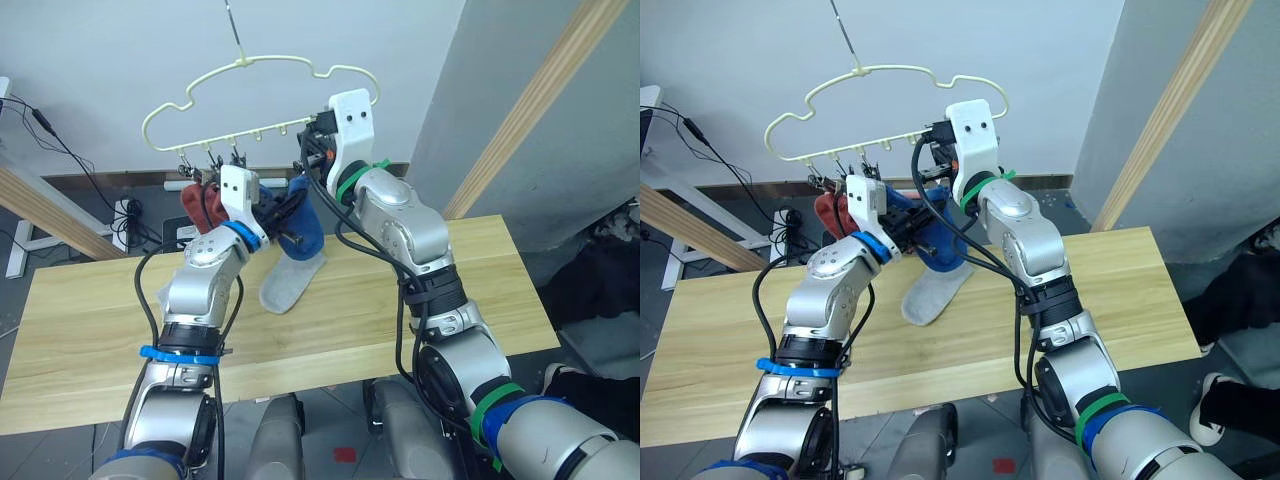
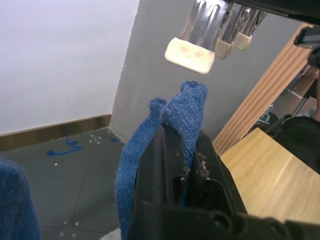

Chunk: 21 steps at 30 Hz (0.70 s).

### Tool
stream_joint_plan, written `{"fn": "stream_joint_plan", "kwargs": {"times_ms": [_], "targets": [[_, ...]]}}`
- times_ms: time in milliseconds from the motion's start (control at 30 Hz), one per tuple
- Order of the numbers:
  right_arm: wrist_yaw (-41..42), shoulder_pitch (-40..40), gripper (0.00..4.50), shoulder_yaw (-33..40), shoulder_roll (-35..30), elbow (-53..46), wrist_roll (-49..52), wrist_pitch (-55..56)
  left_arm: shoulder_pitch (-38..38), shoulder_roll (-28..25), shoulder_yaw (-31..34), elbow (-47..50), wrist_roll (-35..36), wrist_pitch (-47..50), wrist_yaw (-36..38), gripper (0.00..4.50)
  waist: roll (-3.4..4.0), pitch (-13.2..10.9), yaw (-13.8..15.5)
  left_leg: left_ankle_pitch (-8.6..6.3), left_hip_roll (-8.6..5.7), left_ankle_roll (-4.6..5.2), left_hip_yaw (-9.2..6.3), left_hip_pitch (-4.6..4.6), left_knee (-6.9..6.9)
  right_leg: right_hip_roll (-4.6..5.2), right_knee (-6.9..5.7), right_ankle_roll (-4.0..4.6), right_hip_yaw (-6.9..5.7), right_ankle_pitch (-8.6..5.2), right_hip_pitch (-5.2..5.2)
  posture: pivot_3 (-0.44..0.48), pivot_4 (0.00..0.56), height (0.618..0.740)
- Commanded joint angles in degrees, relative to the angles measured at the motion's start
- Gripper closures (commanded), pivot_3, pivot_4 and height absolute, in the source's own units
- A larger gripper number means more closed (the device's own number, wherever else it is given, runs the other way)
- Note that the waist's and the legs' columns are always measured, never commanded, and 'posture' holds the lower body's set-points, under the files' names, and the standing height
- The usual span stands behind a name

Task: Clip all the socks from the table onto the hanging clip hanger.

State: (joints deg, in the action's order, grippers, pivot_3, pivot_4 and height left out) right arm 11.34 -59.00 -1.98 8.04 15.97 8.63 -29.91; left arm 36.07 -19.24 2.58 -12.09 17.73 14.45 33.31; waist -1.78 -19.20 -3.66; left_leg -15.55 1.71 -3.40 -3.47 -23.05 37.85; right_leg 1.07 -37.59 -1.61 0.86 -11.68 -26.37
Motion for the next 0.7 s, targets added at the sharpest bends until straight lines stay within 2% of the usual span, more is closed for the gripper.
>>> {"fn": "stream_joint_plan", "kwargs": {"times_ms": [33, 700], "targets": [[0.3, -0.2, 4.50, -0.3, 1.0, -2.9, 1.3, -0.2, 1.7, 0.3, 0.4, 0.2, 0.0, -1.4, 0.7, 4.45, 0.00, 0.0, 0.0, 0.00, 0.00, 0.00, 0.00, 0.00, 0.00, 0.00, 0.00, 0.00, 0.00, 0.00, 0.00, -0.091, 0.338, 0.740], [-0.4, 0.6, 4.50, 0.2, 1.2, -3.1, 3.2, -3.0, 4.6, 2.7, 2.2, -1.3, 1.4, -2.1, 0.3, 4.45, 0.00, 0.0, 0.0, 0.00, 0.00, 0.00, -0.01, 0.00, 0.01, 0.01, -0.03, 0.00, 0.00, 0.00, 0.00, -0.087, 0.340, 0.740]]}}
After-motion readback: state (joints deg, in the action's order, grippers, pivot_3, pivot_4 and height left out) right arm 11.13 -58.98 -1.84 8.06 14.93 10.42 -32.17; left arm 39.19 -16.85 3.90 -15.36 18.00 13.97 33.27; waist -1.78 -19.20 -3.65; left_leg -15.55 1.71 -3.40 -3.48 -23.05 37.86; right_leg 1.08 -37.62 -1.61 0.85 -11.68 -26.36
